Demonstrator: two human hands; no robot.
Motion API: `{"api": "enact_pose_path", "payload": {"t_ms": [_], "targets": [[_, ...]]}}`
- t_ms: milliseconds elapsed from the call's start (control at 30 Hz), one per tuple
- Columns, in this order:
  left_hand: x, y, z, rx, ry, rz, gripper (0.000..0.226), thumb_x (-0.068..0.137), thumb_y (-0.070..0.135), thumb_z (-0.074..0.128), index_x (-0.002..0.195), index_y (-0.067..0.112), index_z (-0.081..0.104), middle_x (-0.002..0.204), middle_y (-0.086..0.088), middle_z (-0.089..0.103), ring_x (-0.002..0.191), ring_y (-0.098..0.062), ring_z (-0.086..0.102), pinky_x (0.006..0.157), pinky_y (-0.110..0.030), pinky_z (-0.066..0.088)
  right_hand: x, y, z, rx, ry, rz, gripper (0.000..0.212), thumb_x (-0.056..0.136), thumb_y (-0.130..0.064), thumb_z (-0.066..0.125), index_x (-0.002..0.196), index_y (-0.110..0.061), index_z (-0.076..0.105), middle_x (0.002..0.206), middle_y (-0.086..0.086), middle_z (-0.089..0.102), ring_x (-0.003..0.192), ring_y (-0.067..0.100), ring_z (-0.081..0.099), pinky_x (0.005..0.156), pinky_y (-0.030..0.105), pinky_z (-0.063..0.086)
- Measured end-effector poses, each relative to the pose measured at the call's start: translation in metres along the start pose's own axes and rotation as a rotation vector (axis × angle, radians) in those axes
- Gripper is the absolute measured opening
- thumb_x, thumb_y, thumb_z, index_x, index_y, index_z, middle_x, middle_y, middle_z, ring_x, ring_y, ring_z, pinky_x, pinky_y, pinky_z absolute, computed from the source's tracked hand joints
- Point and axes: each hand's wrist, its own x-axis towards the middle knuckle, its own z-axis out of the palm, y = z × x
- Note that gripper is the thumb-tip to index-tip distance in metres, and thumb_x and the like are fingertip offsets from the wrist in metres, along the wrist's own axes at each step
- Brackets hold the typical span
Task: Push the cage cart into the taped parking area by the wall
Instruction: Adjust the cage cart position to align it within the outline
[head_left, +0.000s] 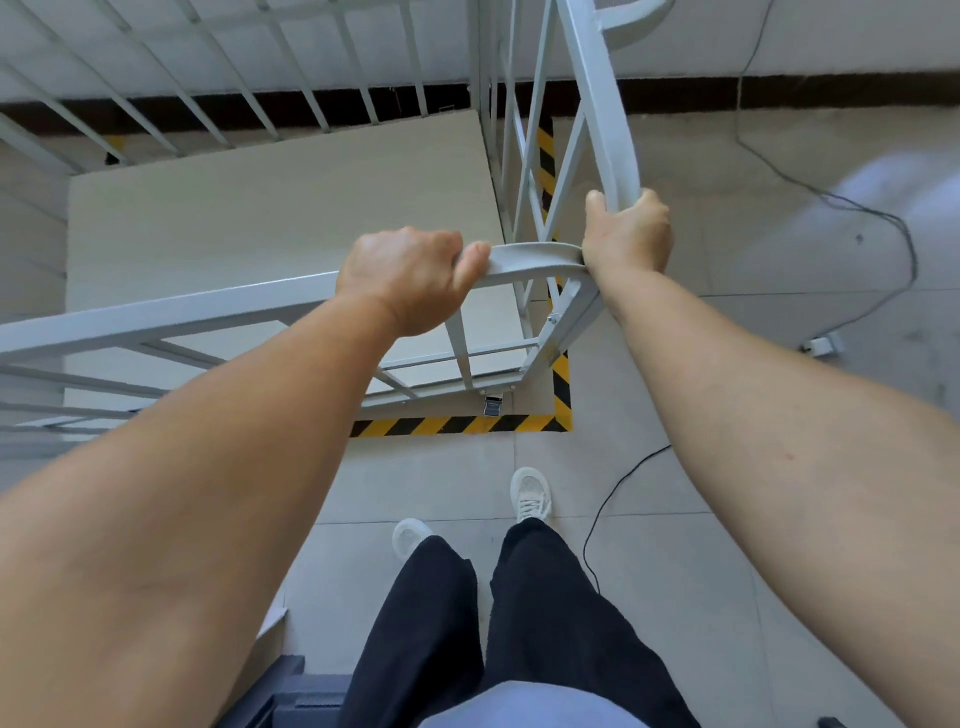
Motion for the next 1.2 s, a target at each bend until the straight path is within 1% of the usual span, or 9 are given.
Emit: {"api": "enact_pose_path", "payload": {"t_ms": [133, 200, 400, 700, 800, 900, 1000, 1100, 1200], "targets": [[-0.01, -0.004, 0.002, 0.016, -0.006, -0.021, 0.052, 0.097, 0.05, 0.019, 0.08, 0.017, 0.055, 0.06, 0.0, 0.045, 0.062, -0.027, 0.049, 0.057, -0.03, 0.032, -0.011, 0.004, 0.002, -0.002, -0.025, -0.003, 0.046, 0.092, -0.039, 0.051, 0.125, -0.008, 0.054, 0.117, 0.006, 0.063, 0.106, 0.025, 0.061, 0.087, 0.038, 0.052], [-0.016, -0.007, 0.003, 0.02, -0.011, -0.028, 0.049, 0.097, 0.05, 0.02, 0.08, 0.018, 0.054, 0.06, 0.0, 0.045, 0.064, -0.028, 0.048, 0.059, -0.031, 0.033, -0.016, 0.007, 0.004, -0.006, -0.032, 0.003, 0.048, 0.092, -0.04, 0.052, 0.128, -0.007, 0.052, 0.119, 0.007, 0.062, 0.108, 0.026, 0.06, 0.089, 0.041, 0.051], [-0.026, -0.013, 0.003, 0.032, -0.011, -0.016, 0.047, 0.098, 0.051, 0.02, 0.08, 0.02, 0.051, 0.064, -0.001, 0.047, 0.064, -0.028, 0.048, 0.059, -0.031, 0.033, -0.027, 0.01, 0.01, -0.025, -0.001, 0.005, 0.045, 0.094, -0.039, 0.051, 0.125, -0.007, 0.052, 0.116, 0.007, 0.062, 0.106, 0.025, 0.061, 0.088, 0.04, 0.052], [-0.026, -0.012, 0.004, 0.032, -0.024, -0.012, 0.048, 0.098, 0.05, 0.016, 0.082, 0.022, 0.051, 0.061, 0.002, 0.045, 0.062, -0.025, 0.051, 0.054, -0.028, 0.033, -0.032, 0.005, 0.008, 0.026, 0.003, 0.056, 0.036, 0.095, -0.032, 0.052, 0.122, -0.008, 0.051, 0.102, 0.003, 0.059, 0.1, 0.024, 0.062, 0.082, 0.037, 0.053], [-0.026, -0.01, 0.005, 0.038, -0.034, -0.033, 0.051, 0.098, 0.049, 0.014, 0.088, 0.021, 0.055, 0.065, 0.001, 0.05, 0.06, -0.022, 0.049, 0.049, -0.026, 0.03, -0.034, 0.004, 0.006, 0.04, -0.023, 0.076, 0.033, 0.095, -0.028, 0.051, 0.121, -0.008, 0.049, 0.11, 0.007, 0.061, 0.1, 0.026, 0.061, 0.081, 0.036, 0.053], [-0.027, -0.008, 0.005, 0.037, -0.038, -0.041, 0.052, 0.099, 0.05, 0.014, 0.093, 0.022, 0.058, 0.075, -0.001, 0.057, 0.064, -0.021, 0.052, 0.047, -0.026, 0.028, -0.035, 0.003, 0.003, 0.028, -0.048, 0.088, 0.033, 0.096, -0.023, 0.049, 0.126, -0.009, 0.045, 0.117, 0.009, 0.06, 0.101, 0.026, 0.06, 0.08, 0.035, 0.05], [-0.027, -0.006, 0.006, 0.041, -0.017, -0.025, 0.051, 0.099, 0.05, 0.015, 0.091, 0.02, 0.055, 0.08, -0.002, 0.058, 0.07, -0.02, 0.053, 0.048, -0.026, 0.028, -0.037, 0.003, 0.001, 0.013, -0.048, 0.077, 0.037, 0.096, -0.021, 0.048, 0.13, -0.01, 0.039, 0.123, 0.009, 0.056, 0.103, 0.028, 0.059, 0.084, 0.04, 0.052], [-0.028, -0.004, 0.004, 0.022, -0.015, -0.031, 0.047, 0.1, 0.049, 0.016, 0.085, 0.019, 0.049, 0.075, -0.002, 0.053, 0.069, -0.02, 0.048, 0.058, -0.03, 0.03, -0.039, -0.001, 0.003, -0.026, -0.021, 0.003, 0.042, 0.092, -0.02, 0.051, 0.13, -0.011, 0.036, 0.13, 0.009, 0.049, 0.11, 0.029, 0.055, 0.089, 0.045, 0.05], [-0.031, -0.003, 0.004, -0.013, 0.006, -0.072, 0.045, 0.1, 0.05, 0.018, 0.084, 0.019, 0.047, 0.072, 0.001, 0.048, 0.068, -0.019, 0.044, 0.069, -0.032, 0.032, -0.042, -0.013, 0.006, -0.07, 0.022, -0.106, 0.056, 0.089, -0.022, 0.055, 0.138, -0.01, 0.03, 0.138, 0.01, 0.04, 0.122, 0.028, 0.044, 0.1, 0.042, 0.043]]}}
